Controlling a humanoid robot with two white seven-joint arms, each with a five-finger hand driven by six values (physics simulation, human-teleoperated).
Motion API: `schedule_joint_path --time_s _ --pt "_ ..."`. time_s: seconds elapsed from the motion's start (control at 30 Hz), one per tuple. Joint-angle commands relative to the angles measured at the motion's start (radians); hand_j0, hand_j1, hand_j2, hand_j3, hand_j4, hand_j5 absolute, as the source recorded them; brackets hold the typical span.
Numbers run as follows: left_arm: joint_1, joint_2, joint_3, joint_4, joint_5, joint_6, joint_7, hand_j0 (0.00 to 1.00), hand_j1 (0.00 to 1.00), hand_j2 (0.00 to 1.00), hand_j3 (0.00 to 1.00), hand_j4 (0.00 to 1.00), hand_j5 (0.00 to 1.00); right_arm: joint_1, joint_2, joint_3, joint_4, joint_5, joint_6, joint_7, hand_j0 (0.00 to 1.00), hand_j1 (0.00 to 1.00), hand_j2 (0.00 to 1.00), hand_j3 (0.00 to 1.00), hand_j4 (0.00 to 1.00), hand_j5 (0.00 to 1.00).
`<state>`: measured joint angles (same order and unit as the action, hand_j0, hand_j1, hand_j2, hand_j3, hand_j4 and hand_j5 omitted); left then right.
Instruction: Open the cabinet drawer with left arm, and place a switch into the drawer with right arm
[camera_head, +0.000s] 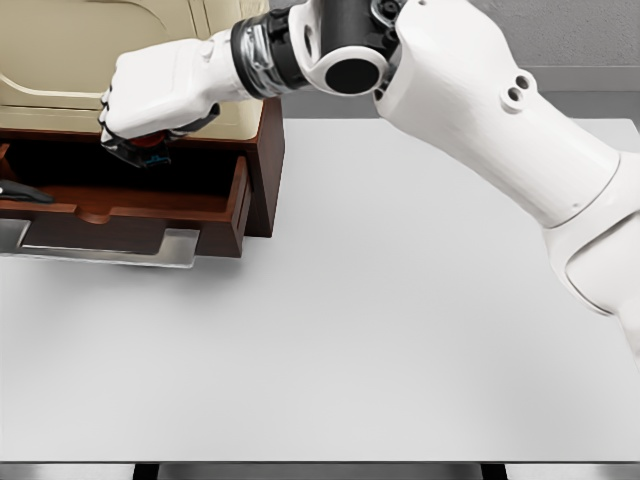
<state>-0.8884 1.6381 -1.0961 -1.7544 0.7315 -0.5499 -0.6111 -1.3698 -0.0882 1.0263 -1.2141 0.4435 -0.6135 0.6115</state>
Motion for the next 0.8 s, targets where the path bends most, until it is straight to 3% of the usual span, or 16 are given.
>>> schedule_joint_path --time_s 0.0,0.13,0.4,0.47,0.5,0.53,0.57,0.77 --pt "0.000 0.000 -0.002 0.000 0.005 0.002 0.000 0.94 0.94 0.94 0.94 0.94 0.94 0.000 0.010 0.005 0.022 0.004 0.003 -0.001 0.45 0.45 0.45 0.45 0.45 0.45" --pt "0.000 0.000 -0.002 0.000 0.003 0.001 0.000 0.94 0.94 0.94 0.94 0.94 0.94 -0.003 0.024 0.015 0.042 0.004 0.003 -0.001 0.46 0.46 0.46 0.46 0.46 0.46" --pt "0.000 0.000 -0.002 0.000 0.003 0.001 0.000 0.94 0.94 0.94 0.94 0.94 0.94 -0.008 0.039 0.023 0.044 0.043 0.003 -0.001 0.64 0.64 0.64 0.64 0.64 0.64" --pt "0.000 0.000 -0.002 0.000 0.003 0.001 0.000 0.94 0.94 0.94 0.94 0.94 0.94 -0.008 0.042 0.029 0.045 0.047 0.003 -0.001 0.65 0.65 0.65 0.65 0.65 0.65" --pt "0.000 0.000 -0.002 0.000 0.003 0.001 0.000 0.94 0.94 0.94 0.94 0.94 0.94 -0.009 0.044 0.029 0.050 0.050 0.003 -0.001 0.69 0.69 0.69 0.69 0.69 0.69" --pt "0.000 0.000 -0.002 0.000 0.003 0.001 0.000 0.94 0.94 0.94 0.94 0.94 0.94 -0.009 0.044 0.029 0.051 0.063 0.003 -0.001 0.79 0.79 0.79 0.79 0.79 0.79" --pt "0.000 0.000 -0.002 0.000 0.003 0.001 0.000 0.94 0.94 0.94 0.94 0.94 0.94 -0.009 0.047 0.029 0.051 0.083 0.003 -0.001 1.00 1.00 1.00 1.00 1.00 1.00" --pt "0.000 0.002 -0.002 0.000 0.003 0.001 0.000 0.94 0.94 0.94 0.94 0.94 0.94 -0.009 0.048 0.029 0.044 0.086 0.003 -0.001 1.00 1.00 1.00 1.00 1.00 1.00"
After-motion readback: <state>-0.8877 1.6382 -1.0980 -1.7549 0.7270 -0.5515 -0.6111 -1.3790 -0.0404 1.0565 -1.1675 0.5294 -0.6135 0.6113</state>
